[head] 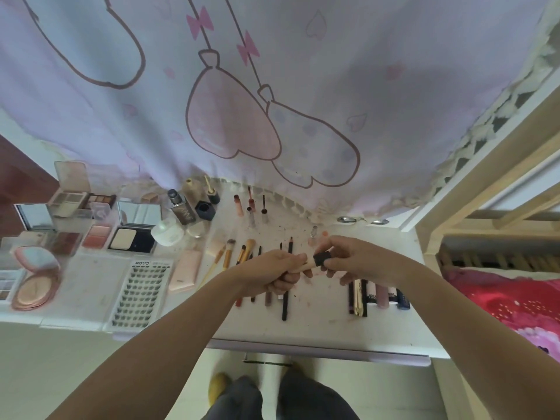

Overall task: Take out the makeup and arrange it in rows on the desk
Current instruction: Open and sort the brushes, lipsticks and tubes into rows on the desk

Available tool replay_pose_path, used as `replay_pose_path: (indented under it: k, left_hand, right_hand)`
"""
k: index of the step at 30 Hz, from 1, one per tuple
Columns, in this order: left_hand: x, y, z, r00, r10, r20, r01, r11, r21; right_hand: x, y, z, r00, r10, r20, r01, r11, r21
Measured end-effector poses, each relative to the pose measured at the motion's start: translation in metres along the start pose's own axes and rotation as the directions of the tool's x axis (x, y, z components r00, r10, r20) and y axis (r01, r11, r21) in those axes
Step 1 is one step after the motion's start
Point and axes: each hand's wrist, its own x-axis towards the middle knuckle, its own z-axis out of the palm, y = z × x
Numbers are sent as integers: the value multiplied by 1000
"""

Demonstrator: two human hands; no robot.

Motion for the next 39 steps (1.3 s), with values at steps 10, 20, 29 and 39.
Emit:
replay_pose_path:
  k: [10,20,29,39]
  left_hand:
    - [9,-5,-2,998,-47,36,44,995,85]
    - [12,-7,-16,989,-124,76,120,991,50]
    - [25,-27,-7,982,-101,-163,79,988,-132]
    - [69,-36,21,702,361,-614,-38,880,474]
  right_hand:
    - [0,2,2,991,118,54,-114,991,-68]
    - [6,2,-18,989,150,9,-147,978,-146]
    - [4,41,-28,974,221,-54,-159,831,534]
    - [38,70,21,848,119,-516,4,973,232]
